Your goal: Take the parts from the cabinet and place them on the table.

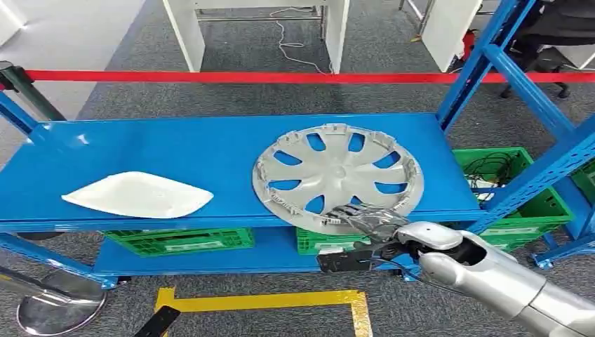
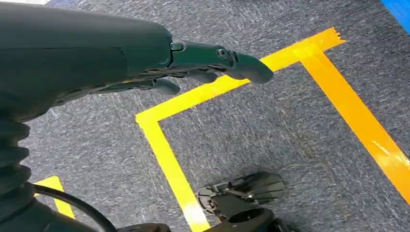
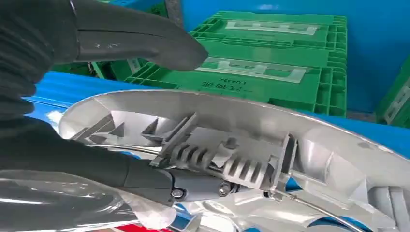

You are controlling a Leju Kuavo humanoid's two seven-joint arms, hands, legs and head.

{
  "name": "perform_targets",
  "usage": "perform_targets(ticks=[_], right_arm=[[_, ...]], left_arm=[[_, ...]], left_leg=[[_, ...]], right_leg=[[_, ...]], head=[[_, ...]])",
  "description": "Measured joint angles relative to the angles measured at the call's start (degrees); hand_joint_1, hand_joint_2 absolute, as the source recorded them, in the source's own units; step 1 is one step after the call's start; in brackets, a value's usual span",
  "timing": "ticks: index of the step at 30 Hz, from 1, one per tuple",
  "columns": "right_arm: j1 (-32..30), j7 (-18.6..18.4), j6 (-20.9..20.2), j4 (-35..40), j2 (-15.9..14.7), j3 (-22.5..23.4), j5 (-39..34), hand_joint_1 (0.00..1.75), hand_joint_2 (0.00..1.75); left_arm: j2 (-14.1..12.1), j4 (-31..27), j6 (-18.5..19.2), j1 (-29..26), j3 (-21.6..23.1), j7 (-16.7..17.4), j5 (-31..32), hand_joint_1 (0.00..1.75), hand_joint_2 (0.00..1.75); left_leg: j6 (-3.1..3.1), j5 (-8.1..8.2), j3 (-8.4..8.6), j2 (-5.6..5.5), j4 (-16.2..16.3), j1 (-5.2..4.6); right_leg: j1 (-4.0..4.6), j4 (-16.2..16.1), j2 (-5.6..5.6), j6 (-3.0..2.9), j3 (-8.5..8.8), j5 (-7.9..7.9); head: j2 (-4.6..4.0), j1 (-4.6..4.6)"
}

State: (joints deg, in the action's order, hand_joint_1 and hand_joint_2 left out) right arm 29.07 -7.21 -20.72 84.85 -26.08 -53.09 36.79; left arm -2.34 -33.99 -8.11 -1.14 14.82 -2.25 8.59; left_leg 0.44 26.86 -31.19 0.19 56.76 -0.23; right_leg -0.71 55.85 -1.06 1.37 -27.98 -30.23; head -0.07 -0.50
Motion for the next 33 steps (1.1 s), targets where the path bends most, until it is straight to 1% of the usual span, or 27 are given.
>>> perform_targets(ticks=[6,10,15,21,25,30,33], right_arm=[[0.18,-0.11,0.11,-0.15,0.18,-0.66,0.31,0.0,1.75],[0.83,-1.44,0.65,-0.41,0.2,-1.7,4.8,0.0,1.75],[1.34,-2.58,1.36,-0.63,0.2,-3.17,10.56,0.0,1.75],[1.69,-2.86,2.12,-0.98,0.2,-4.48,14.43,0.0,1.75],[1.7,-3.24,2.58,-1.25,0.2,-5.31,18.45,0.0,1.75],[0.78,-4.26,4.46,-2.1,0.2,-6.12,25.3,0.0,1.75],[0.11,-4.63,4.9,-2.62,0.2,-5.94,27.65,0.0,1.75]], left_arm=[[0.02,0.09,0.11,0.05,0.0,0.0,0.0,0.0,1.75],[0.02,0.11,0.07,0.04,0.0,0.06,-0.04,0.0,1.75],[0.02,0.09,-0.13,-0.18,-0.02,1.22,-0.04,0.0,1.75],[0.02,-0.02,-0.22,-0.46,-0.02,1.88,-0.02,0.0,1.75],[0.02,-0.33,-0.28,-0.64,-0.04,2.14,0.04,0.0,1.75],[0.11,-1.14,-0.72,-1.04,-0.35,3.19,0.48,0.0,1.75],[0.26,-1.62,-0.83,-1.21,-0.55,3.52,0.83,0.0,1.75]], left_leg=[[0.0,0.0,0.0,0.0,0.0,0.0],[0.0,0.0,0.0,0.0,0.0,0.0],[0.0,0.0,0.0,0.01,0.01,0.0],[0.0,0.0,0.0,0.01,0.02,0.0],[0.0,0.0,0.01,0.01,0.02,0.0],[0.0,0.0,0.03,0.01,0.03,0.01],[0.0,0.0,0.03,0.01,0.03,0.02]], right_leg=[[0.01,0.0,0.0,0.0,0.0,0.0],[0.01,0.0,0.0,0.0,0.0,0.0],[0.0,0.0,0.01,0.01,0.0,0.0],[0.0,0.0,0.01,0.03,0.0,0.02],[0.0,0.0,0.01,0.03,0.0,0.02],[0.0,0.0,0.01,0.03,0.0,0.02],[0.0,-0.01,0.01,0.03,0.02,0.02]], head=[[0.0,0.0],[0.0,0.0],[0.0,0.0],[0.0,0.0],[0.0,0.0],[0.0,0.0],[0.0,-0.02]])
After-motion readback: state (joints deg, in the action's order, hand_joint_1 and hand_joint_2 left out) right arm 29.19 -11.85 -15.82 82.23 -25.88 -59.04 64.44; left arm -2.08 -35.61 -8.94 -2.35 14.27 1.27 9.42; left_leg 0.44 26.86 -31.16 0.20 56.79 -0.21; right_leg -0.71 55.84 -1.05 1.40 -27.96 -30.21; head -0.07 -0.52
